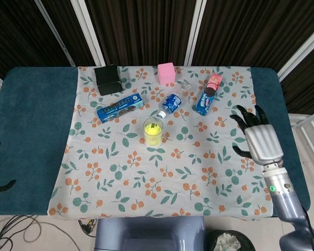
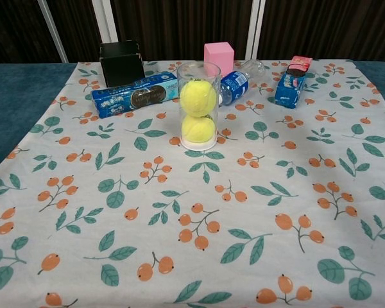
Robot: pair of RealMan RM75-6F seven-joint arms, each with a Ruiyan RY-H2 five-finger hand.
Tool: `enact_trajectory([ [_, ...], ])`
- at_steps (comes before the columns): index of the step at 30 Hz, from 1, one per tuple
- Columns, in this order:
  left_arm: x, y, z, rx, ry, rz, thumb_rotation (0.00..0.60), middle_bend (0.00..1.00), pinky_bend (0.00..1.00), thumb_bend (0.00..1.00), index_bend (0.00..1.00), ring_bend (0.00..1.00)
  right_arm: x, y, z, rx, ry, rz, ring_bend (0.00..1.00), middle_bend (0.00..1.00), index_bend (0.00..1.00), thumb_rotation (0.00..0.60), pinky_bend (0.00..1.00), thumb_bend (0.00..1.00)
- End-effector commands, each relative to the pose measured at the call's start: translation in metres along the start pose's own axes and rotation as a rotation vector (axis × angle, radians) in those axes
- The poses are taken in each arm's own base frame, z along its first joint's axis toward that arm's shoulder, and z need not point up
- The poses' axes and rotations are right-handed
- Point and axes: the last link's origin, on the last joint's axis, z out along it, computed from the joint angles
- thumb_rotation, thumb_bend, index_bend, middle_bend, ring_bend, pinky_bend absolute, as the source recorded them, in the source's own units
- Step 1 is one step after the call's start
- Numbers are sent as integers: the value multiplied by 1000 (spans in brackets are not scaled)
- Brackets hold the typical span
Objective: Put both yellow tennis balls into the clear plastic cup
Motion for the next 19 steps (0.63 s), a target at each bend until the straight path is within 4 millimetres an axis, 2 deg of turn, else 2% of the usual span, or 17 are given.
enact_trajectory([
  [1,1,0,0,0,5,-3,600,0,0,23,0,0,-13,20,-53,-44,25,-74,184,95,198,600,0,243],
  [6,2,-2,-1,2,9,-12,600,0,0,23,0,0,-16,38,-87,-120,47,-123,174,95,170,600,0,242],
  [11,1,0,-2,-9,-7,-12,600,0,0,23,0,0,-23,49,-110,-146,12,-140,167,95,170,600,0,243],
  [19,2,1,-3,-22,-12,-11,600,0,0,23,0,0,-31,56,-124,-164,5,-123,167,95,170,600,0,242],
])
